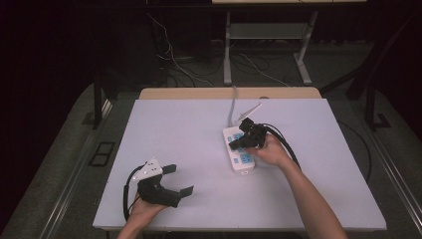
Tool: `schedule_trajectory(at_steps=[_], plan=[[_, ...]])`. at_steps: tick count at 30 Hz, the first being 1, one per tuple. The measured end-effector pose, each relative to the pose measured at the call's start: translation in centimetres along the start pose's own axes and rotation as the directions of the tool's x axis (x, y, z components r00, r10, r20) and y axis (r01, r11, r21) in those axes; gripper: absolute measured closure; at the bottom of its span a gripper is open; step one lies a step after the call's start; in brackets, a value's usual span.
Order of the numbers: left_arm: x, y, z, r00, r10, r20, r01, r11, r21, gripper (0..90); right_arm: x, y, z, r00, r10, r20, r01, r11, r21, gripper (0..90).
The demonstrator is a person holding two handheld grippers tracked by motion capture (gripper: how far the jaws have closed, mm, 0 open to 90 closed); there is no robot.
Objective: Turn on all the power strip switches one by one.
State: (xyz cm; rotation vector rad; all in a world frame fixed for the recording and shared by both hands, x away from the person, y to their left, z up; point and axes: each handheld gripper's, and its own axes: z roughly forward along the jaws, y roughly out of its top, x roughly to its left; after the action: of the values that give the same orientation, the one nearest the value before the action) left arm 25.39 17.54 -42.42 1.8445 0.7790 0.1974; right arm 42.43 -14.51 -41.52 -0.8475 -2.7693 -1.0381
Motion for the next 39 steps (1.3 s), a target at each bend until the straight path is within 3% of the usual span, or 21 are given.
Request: schedule_trajectory(at_steps=[17, 24, 28, 39], plan=[[-0.04, -0.01, 0.11, 1.0000, -0.001, 0.002, 0.001, 1.0000, 0.003, 0.0, 0.16, -0.08, 0.07, 0.9998, -0.013, 0.016, 0.013, 1.000, -0.001, 90.0], [0.06, -0.01, 0.27, 1.0000, 0.000, 0.005, 0.000, 1.0000, 0.010, 0.0, 0.33, -0.38, 0.05, 0.9996, -0.010, 0.025, 0.010, 1.000, -0.025, 90.0], [0.13, -0.03, 0.30, 1.0000, -0.003, 0.005, 0.003, 0.9999, 0.010, 0.0, 0.68, -0.21, 0.07, 0.9981, -0.041, 0.045, 0.042, 0.999, -0.014, 90.0], [0.26, -0.02, 0.22, 1.0000, -0.005, 0.003, 0.005, 1.0000, 0.006, 0.0, 0.21, 0.20, -0.56, 0.9996, -0.025, 0.013, 0.025, 0.999, -0.026, 90.0]])
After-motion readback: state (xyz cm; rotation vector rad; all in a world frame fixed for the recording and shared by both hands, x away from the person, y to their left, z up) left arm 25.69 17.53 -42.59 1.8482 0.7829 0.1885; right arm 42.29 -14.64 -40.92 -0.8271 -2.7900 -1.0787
